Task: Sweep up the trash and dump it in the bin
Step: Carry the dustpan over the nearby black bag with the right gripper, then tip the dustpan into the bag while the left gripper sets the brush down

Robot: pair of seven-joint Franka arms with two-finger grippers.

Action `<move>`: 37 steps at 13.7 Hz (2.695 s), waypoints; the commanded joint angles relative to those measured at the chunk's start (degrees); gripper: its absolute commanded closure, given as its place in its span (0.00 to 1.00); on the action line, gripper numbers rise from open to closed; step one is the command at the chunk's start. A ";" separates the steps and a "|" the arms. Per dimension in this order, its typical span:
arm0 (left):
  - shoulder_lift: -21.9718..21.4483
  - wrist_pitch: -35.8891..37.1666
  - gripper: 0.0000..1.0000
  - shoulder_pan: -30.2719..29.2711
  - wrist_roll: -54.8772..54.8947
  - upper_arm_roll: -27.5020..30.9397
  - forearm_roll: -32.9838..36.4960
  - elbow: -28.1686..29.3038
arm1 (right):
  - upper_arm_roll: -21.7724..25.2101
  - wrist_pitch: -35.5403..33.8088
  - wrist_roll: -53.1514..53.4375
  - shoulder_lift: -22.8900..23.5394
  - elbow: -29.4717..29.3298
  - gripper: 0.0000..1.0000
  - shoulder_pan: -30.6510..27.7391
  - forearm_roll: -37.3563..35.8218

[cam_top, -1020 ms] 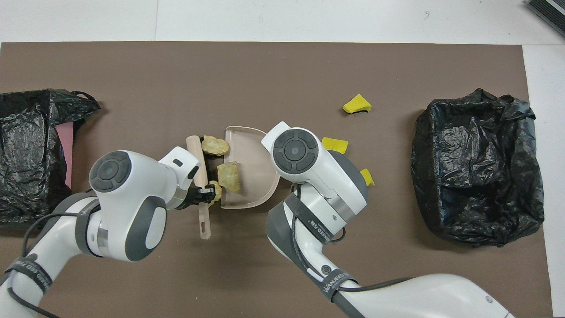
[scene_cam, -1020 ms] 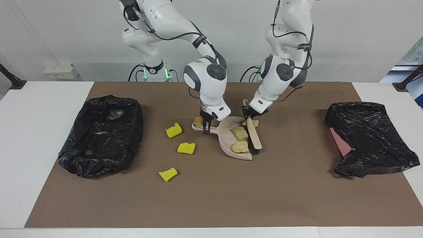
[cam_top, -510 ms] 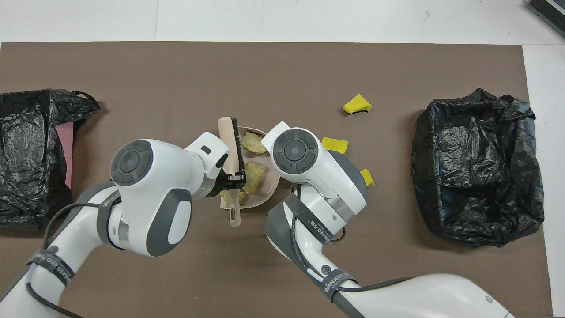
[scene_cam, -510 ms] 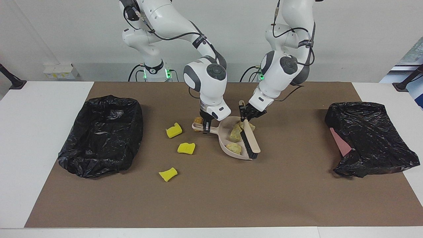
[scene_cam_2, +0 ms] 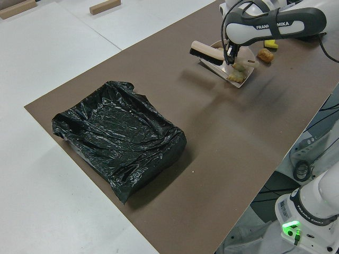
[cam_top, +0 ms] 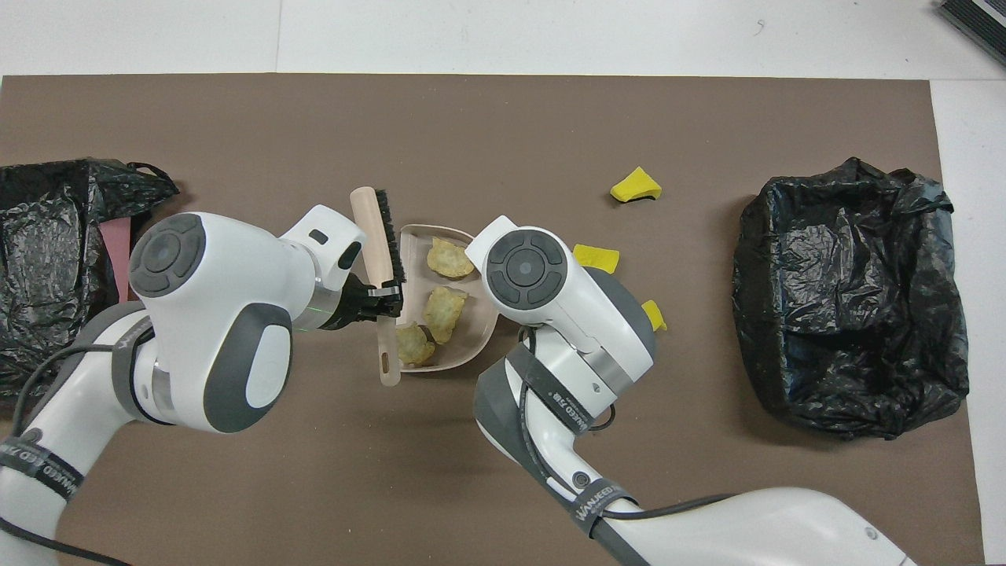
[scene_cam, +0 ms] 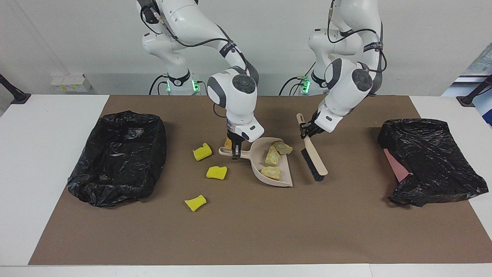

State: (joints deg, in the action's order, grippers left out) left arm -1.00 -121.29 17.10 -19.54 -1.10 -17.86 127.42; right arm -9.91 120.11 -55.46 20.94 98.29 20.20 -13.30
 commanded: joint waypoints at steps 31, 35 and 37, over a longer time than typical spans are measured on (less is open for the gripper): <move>2.23 -5.82 0.00 -7.06 -3.08 -9.27 12.94 -7.95 | -0.28 -11.30 -14.51 -17.78 2.25 1.00 -42.10 -22.19; 4.08 8.24 0.00 -15.06 12.39 -9.18 12.94 -18.85 | -0.28 -16.39 -11.60 -18.04 2.26 1.00 -36.39 -32.82; 3.91 12.90 0.00 -18.31 17.49 -9.00 13.03 -21.85 | -0.37 -19.29 -11.60 -18.04 1.73 1.00 -33.66 -38.88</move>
State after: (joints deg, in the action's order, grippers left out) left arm 1.54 -113.33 1.45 -6.25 -9.59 -5.73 109.86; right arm -10.12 102.96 -68.11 4.48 99.03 -15.29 -47.13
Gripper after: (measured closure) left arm 0.000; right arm 0.687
